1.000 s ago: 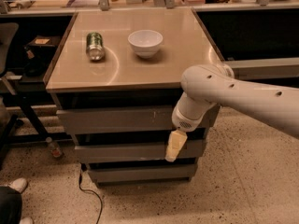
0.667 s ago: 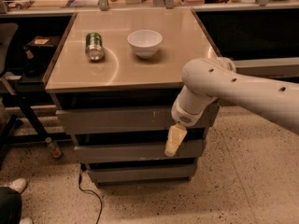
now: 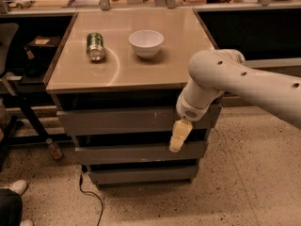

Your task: Open top drawer

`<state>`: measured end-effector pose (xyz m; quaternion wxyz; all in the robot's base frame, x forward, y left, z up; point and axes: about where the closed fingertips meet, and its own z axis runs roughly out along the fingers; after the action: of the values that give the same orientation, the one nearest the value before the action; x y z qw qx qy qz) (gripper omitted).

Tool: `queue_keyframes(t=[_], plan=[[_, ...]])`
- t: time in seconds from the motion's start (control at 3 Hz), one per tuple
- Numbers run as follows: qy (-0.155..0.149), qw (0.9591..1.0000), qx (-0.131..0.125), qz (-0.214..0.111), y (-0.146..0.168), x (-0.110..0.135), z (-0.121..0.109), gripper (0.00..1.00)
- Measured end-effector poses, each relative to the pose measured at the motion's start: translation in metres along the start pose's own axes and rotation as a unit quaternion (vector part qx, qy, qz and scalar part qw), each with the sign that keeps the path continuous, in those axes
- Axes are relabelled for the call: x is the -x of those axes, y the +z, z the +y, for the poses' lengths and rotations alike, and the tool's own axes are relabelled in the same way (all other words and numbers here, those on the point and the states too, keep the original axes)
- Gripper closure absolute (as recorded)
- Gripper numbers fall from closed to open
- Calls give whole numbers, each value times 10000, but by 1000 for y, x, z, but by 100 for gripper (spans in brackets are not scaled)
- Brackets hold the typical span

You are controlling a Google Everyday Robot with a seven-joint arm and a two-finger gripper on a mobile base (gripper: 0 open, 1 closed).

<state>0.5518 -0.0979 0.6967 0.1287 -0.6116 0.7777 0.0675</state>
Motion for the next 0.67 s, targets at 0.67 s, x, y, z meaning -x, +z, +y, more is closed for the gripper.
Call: queue_keyframes(t=[0.67], plan=[[-225,9995,151,145,33,13,-14,0]])
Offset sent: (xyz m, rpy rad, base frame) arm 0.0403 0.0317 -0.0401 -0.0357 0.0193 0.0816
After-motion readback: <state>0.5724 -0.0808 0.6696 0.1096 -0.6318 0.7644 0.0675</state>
